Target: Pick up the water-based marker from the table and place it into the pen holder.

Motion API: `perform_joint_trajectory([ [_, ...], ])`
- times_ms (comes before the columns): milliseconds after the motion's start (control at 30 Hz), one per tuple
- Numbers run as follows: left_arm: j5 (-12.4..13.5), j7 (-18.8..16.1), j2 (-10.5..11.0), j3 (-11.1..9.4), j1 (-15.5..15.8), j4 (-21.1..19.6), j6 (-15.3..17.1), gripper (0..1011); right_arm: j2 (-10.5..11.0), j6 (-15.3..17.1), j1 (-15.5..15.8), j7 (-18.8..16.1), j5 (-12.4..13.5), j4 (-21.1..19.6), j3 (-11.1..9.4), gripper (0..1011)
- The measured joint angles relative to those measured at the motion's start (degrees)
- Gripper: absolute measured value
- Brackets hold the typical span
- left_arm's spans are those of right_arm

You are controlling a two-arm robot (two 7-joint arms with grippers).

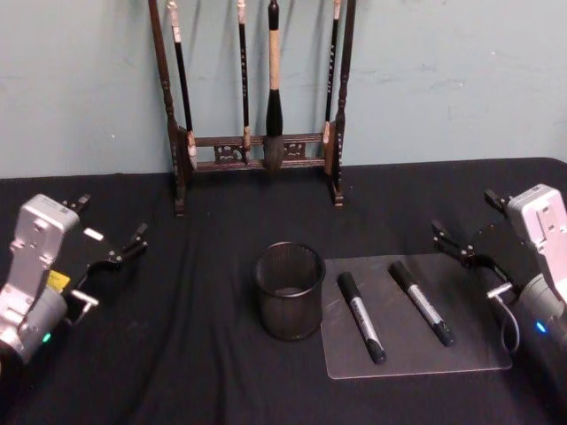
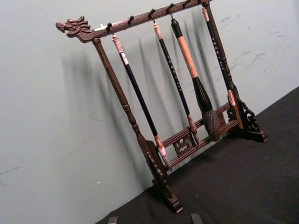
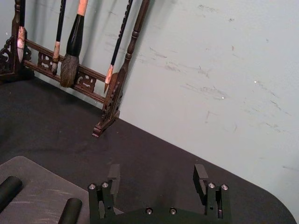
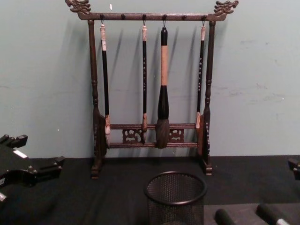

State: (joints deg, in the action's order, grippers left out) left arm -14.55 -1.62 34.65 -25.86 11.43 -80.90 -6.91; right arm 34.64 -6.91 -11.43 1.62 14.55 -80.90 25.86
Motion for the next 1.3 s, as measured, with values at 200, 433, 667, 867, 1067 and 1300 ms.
perform_joint_trajectory([
  [200,0.0,0.0,0.0,0.0,0.0,0.0,0.0,1009,0.0,0.0,0.0,0.0,0.0,0.0,0.0,1004],
  [433,0.0,0.0,0.0,0.0,0.0,0.0,0.0,1009,0.0,0.0,0.0,0.0,0.0,0.0,0.0,1004],
  [667,0.0,0.0,0.0,0.0,0.0,0.0,0.0,1009,0.0,0.0,0.0,0.0,0.0,0.0,0.0,1004],
  [867,0.0,0.0,0.0,0.0,0.0,0.0,0.0,1009,-0.21,0.36,0.43,-0.45,0.34,-0.54,-0.54,1004],
  [1067,0.0,0.0,0.0,0.0,0.0,0.0,0.0,1009,-0.42,1.35,2.02,-2.02,1.5,-2.64,-1.85,1004],
  [1300,0.0,0.0,0.0,0.0,0.0,0.0,0.0,1009,-0.63,2.73,3.8,-3.65,2.65,-5.29,-2.98,1004],
])
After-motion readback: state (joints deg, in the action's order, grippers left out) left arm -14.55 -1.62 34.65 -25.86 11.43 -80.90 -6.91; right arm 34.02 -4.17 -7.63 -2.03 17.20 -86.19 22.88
